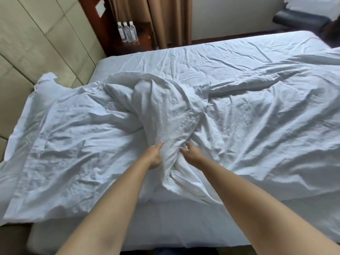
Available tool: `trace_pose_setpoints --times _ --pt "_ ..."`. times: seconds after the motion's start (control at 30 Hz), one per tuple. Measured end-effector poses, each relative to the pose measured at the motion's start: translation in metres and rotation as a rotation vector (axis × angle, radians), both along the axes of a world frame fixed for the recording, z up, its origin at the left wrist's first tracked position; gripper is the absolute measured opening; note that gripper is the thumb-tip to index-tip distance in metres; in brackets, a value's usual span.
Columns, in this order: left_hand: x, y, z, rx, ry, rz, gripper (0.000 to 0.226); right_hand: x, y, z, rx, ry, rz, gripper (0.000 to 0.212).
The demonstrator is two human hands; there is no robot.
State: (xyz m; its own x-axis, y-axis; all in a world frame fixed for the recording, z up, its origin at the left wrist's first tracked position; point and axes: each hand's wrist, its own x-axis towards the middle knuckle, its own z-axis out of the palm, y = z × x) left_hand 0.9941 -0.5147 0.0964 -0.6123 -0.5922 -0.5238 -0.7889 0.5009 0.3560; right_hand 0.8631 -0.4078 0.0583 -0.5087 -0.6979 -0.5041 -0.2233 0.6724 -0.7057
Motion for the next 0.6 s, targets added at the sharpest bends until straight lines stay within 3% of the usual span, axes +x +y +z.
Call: trace_pose_setpoints --times 0.17,0.33,0.43,0.5,0.6 --pt "-0.034 -0.055 -0.022 0.072 0.101 -0.014 0.059 -0.011 -0.048 -0.015 -0.021 -0.13 -0.225 0.047" --pt "-0.052 -0.099 -0.051 0.235 0.054 0.01 0.061 -0.027 -0.084 -0.047 -0.032 -0.255 -0.551 0.078" --pt "-0.052 -0.116 -0.067 0.379 0.103 0.094 0.068 -0.036 -0.105 -0.055 -0.088 -0.305 -0.795 0.085" --pt "-0.05 -0.127 -0.072 0.502 0.185 0.22 0.071 -0.038 -0.121 -0.055 -0.111 -0.305 -0.888 0.081" --pt "-0.046 -0.143 -0.062 0.582 0.273 0.394 0.066 -0.026 -0.15 -0.039 -0.138 -0.206 -0.844 0.055"
